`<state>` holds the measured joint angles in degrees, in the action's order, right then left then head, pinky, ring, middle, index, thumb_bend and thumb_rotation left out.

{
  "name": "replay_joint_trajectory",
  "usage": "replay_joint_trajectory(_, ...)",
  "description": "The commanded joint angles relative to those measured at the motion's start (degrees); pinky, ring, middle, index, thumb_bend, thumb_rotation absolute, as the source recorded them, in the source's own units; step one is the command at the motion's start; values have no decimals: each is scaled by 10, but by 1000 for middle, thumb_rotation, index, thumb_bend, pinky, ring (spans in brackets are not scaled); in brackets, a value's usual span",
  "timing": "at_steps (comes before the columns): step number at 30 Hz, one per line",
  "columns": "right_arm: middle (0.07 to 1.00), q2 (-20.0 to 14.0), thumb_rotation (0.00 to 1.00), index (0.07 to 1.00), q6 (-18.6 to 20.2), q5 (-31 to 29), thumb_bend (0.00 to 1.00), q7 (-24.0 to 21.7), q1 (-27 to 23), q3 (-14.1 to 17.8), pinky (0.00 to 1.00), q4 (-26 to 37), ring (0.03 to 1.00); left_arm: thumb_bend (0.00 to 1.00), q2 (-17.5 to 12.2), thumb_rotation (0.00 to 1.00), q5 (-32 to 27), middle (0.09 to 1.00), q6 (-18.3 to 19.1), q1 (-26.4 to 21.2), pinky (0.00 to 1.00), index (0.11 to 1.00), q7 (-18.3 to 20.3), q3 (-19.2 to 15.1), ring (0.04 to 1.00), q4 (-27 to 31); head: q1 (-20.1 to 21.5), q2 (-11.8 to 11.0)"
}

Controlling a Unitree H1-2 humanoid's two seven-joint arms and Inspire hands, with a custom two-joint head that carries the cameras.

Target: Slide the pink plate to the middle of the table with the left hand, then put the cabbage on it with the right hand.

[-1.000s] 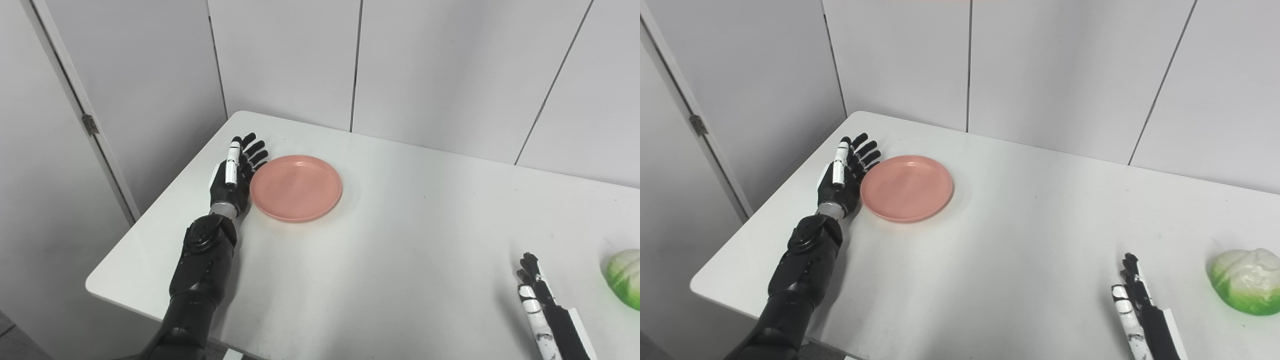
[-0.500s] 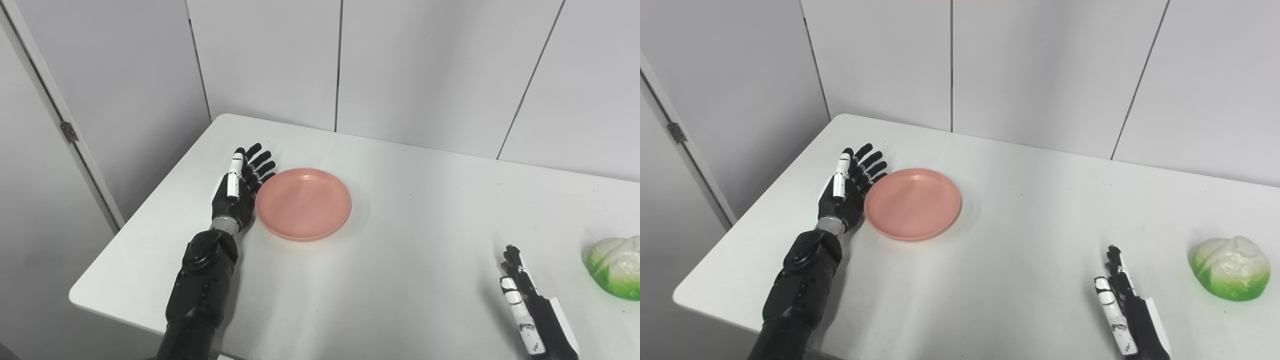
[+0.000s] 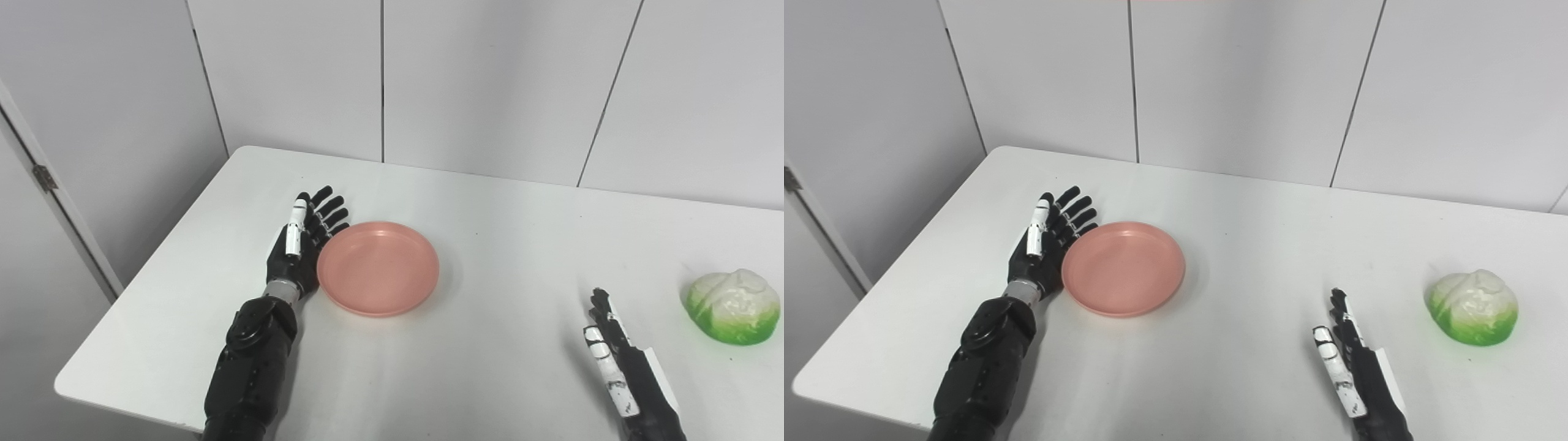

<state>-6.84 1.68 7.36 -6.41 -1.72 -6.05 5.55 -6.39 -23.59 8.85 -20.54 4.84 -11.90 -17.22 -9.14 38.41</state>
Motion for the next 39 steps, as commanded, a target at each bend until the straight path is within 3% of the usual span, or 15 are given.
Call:
replay_joint_trajectory(1, 1000, 7, 1000, 1000, -11, 3, 451, 2, -7, -6, 976, 6, 1000, 377, 11, 1000, 10, 856, 24, 5, 841, 844, 8, 16, 855, 10, 4, 2)
replay_joint_trajectory(8, 1000, 11, 1000, 1000, -14, 7, 467, 6, -9, -11, 976, 3, 1000, 352, 39, 1000, 8, 880, 53, 12, 871, 869, 7, 42, 878, 41, 28, 10)
replay_joint_trajectory(24, 1000, 22, 1000, 1000, 0, 50, 475, 24, -14, -30, 974, 6, 994, 335, 83, 1000, 9, 886, 63, 18, 893, 865, 22, 61, 891, 39, 104, 28)
replay_joint_trajectory(39, 1000, 24, 1000, 1000, -20, 61, 482, 33, -15, -35, 973, -13, 994, 334, 74, 1000, 11, 889, 56, 30, 905, 877, 46, 63, 891, 24, 166, 32)
